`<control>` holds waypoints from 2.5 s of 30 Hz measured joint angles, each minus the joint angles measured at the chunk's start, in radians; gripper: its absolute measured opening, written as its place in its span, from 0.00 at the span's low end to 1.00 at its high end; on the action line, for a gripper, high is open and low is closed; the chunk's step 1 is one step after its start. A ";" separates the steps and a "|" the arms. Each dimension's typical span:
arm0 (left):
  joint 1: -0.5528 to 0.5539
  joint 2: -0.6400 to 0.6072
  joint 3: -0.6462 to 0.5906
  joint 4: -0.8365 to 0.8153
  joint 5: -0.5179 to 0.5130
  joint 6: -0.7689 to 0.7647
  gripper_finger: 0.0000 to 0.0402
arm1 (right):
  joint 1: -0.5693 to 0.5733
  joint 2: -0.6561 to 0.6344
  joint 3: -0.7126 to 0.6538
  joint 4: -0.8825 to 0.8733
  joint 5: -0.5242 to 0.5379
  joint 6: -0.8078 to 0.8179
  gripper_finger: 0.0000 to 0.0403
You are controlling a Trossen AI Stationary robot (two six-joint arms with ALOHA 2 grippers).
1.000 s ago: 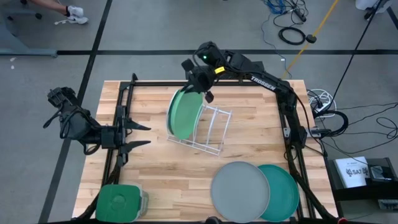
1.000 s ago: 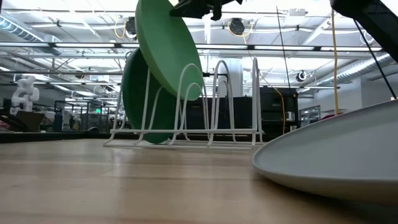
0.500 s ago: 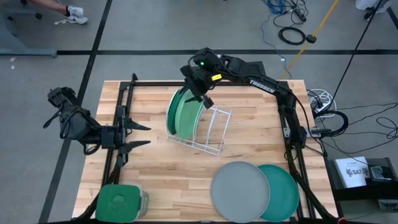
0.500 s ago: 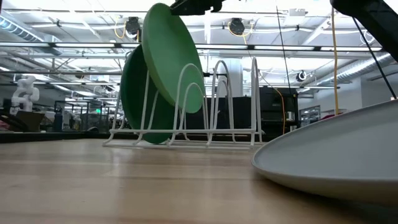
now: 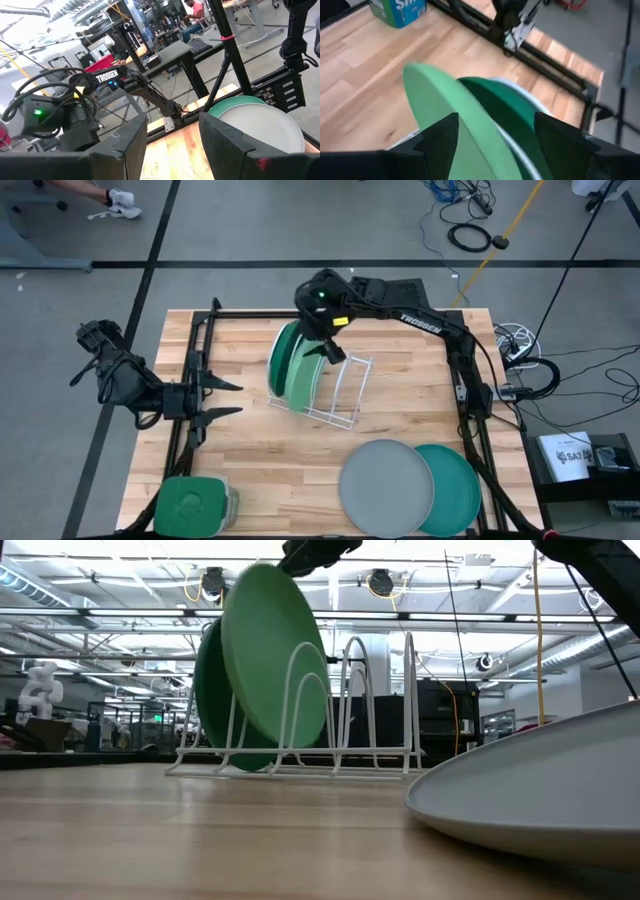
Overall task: Sort dishes
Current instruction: Put the light green plate into the white dish rack, then put the gray plate into the white dish rack
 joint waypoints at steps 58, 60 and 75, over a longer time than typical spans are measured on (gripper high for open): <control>0.002 0.443 0.000 0.166 0.184 -0.151 0.45 | 1.102 0.240 -0.001 -0.525 0.592 1.755 0.41; 0.003 0.461 0.000 0.186 0.184 -0.159 0.45 | 1.144 0.256 -0.001 -0.522 0.571 1.858 0.41; 0.002 0.538 0.000 0.267 0.264 -0.238 0.45 | 1.441 0.256 -0.001 -0.519 0.537 2.610 0.41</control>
